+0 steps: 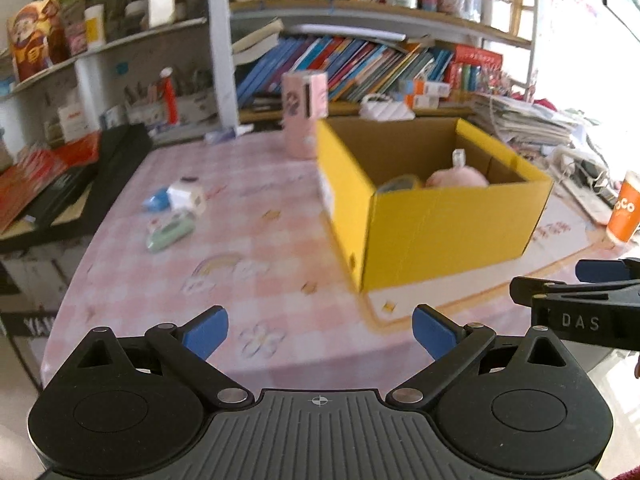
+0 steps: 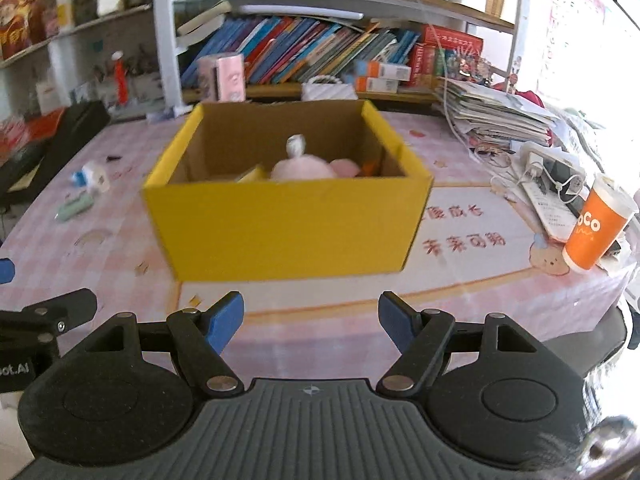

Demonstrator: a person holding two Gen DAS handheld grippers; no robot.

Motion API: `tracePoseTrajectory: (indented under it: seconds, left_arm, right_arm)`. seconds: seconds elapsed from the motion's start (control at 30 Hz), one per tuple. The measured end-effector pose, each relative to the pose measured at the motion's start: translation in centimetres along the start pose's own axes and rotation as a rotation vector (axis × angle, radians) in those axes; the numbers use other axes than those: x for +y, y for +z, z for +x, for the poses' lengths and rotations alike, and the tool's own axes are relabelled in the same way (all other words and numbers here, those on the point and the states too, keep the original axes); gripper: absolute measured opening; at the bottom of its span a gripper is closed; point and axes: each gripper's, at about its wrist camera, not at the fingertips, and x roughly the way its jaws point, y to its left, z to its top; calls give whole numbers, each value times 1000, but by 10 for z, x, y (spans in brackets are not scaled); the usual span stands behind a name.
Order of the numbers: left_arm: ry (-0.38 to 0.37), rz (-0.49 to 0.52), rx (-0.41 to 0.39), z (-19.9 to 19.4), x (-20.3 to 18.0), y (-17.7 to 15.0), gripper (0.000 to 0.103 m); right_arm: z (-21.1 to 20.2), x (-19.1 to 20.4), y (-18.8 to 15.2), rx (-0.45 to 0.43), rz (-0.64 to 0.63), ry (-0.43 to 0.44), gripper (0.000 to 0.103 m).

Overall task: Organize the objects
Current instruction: 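Withdraw both open tools back from the yellow box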

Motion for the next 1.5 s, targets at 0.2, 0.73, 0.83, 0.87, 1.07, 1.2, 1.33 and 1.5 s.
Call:
tracePoseTrajectory:
  seconds: [0.2, 0.73, 0.83, 0.87, 1.07, 1.2, 1.33, 1.5]
  left_arm:
    - [9, -23, 27, -15, 20, -20, 100]
    - [23, -24, 60, -46, 53, -53, 100]
    - [29, -31, 68, -50, 59, -58, 100]
    - [33, -34, 71, -51, 62, -59, 100]
    - [63, -60, 71, -58, 77, -64, 100]
    - [78, -72, 68, -62, 86, -66, 100]
    - [91, -83, 62, -65, 94, -67, 100]
    - [103, -92, 46, -71, 103, -67, 100]
  right_arm:
    - [-13, 27, -21, 25, -24, 19, 73]
    - [-35, 76, -50, 57, -40, 94, 76]
    - [-37, 85, -52, 60, -53, 115, 77]
    - [-37, 88, -52, 62, -58, 122, 77]
    - [-38, 105, -54, 65, -87, 162, 77]
    - [-39, 116, -53, 61, -102, 179, 77]
    - [-41, 125, -52, 53, -115, 192, 77]
    - [-44, 135, -50, 39, -125, 203, 77]
